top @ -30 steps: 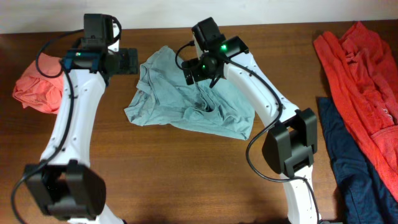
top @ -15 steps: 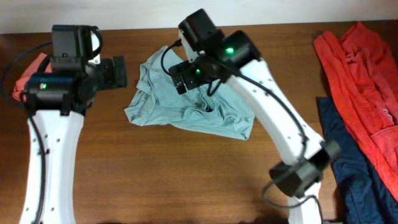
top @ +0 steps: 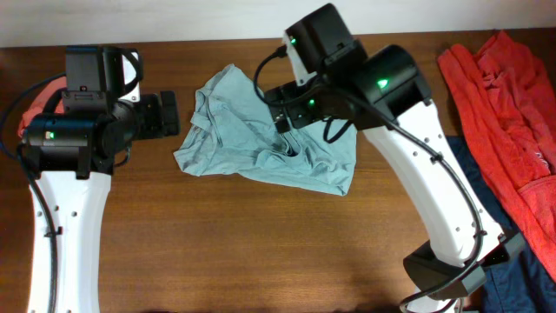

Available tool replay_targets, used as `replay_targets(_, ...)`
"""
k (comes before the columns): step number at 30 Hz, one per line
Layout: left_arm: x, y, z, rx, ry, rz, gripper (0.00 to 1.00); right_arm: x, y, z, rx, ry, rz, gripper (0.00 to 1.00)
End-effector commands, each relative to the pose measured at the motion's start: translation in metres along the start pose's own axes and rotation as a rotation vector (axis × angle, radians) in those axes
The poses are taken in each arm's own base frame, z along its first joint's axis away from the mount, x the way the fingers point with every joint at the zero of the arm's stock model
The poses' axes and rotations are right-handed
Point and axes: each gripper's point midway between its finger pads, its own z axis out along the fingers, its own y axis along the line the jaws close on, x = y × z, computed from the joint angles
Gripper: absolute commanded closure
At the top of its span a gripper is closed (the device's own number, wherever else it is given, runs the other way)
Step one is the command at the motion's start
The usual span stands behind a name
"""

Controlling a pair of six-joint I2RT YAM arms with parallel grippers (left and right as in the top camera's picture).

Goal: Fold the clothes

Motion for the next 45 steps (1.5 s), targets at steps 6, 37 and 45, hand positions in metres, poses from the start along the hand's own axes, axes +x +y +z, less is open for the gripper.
replay_targets(6, -0.025, -0.013, 0.0, 0.07, -0.089, 0.024, 0.01, -0.006, -0.058, -0.016, 0.082, -0.033, 0.134, 0.01)
replay_targets(37, 0.066, -0.036, 0.311, 0.535, 0.284, 0.2, 0.01, 0.011, -0.122, 0.001, 0.152, 0.051, 0.266, 0.01)
replay_targets(45, 0.09, -0.053, 0.327, 0.594, 0.343, 0.197, 0.01, 0.012, -0.122, 0.001, 0.152, 0.056, 0.266, 0.01)
